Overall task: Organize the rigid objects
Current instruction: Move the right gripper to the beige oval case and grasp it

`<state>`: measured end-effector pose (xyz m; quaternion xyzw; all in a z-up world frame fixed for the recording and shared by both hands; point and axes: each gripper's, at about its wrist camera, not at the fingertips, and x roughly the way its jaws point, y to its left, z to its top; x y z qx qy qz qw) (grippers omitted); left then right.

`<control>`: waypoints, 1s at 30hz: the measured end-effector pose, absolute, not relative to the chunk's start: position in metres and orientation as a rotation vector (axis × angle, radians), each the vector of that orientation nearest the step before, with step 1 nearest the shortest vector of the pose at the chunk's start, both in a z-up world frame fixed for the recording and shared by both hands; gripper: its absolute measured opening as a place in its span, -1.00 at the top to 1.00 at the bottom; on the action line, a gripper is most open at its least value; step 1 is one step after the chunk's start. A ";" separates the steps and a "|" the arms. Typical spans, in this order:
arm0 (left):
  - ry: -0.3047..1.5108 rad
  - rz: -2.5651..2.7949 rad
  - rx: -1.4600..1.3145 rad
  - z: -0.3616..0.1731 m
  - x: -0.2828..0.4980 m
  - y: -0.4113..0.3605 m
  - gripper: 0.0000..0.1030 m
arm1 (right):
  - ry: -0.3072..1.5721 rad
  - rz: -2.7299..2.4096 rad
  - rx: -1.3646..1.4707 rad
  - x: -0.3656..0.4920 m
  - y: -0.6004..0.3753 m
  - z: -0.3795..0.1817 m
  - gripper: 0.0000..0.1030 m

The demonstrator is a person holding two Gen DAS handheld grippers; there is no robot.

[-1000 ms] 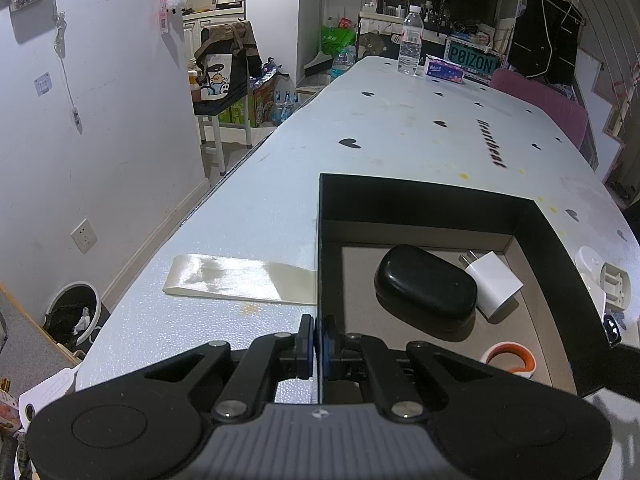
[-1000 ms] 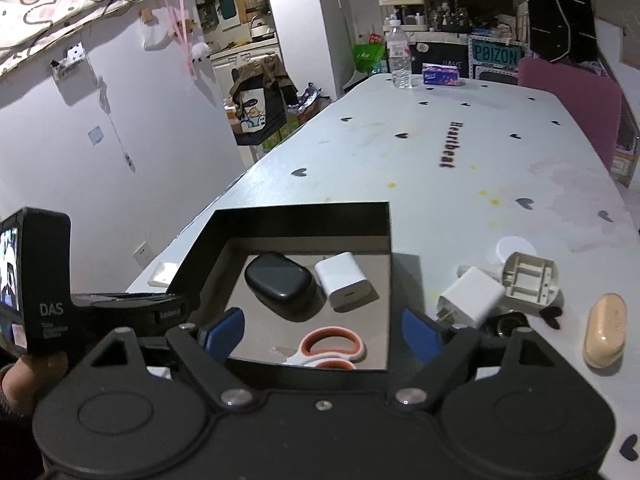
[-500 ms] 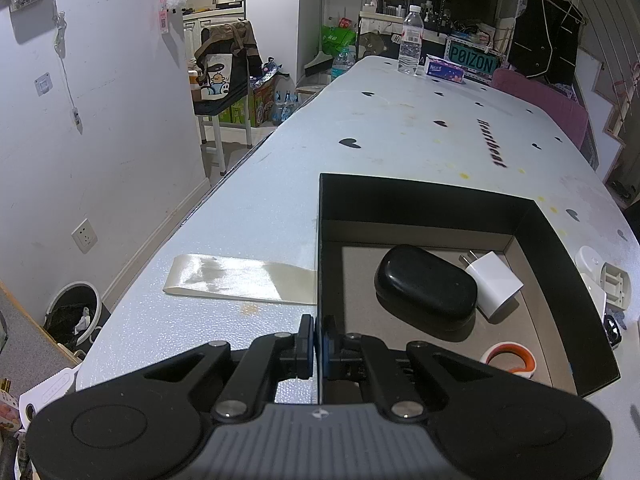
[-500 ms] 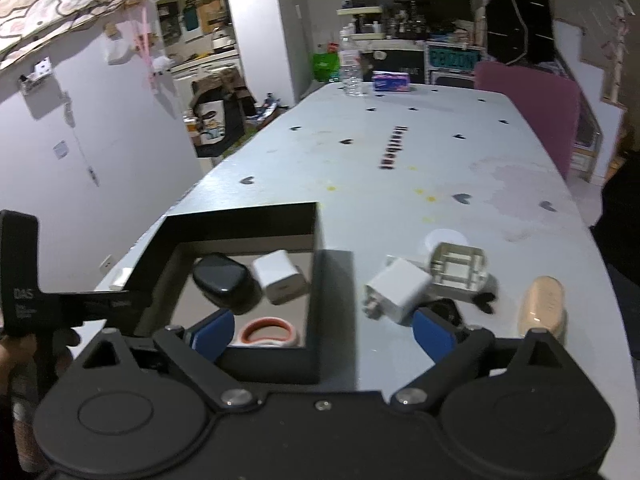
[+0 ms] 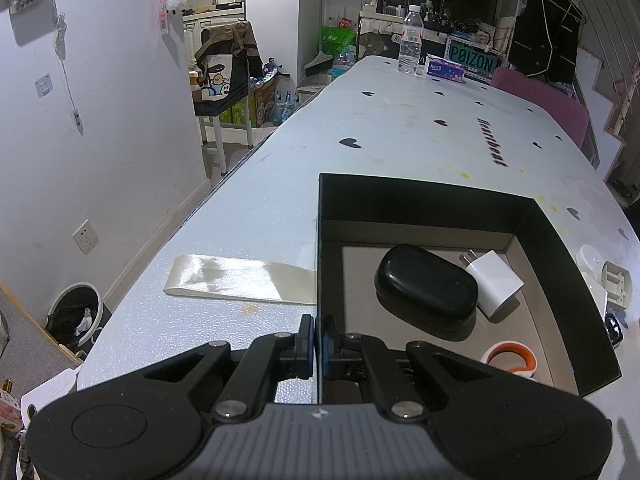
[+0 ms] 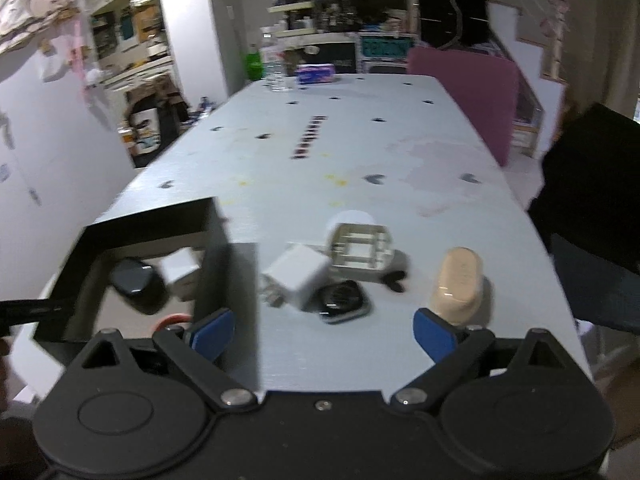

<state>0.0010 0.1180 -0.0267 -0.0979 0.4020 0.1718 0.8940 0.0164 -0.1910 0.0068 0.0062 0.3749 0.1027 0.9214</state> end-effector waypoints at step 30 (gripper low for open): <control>0.834 0.357 -0.202 -0.027 0.001 0.117 0.94 | 0.893 -0.060 0.213 0.126 -0.254 -0.048 -0.49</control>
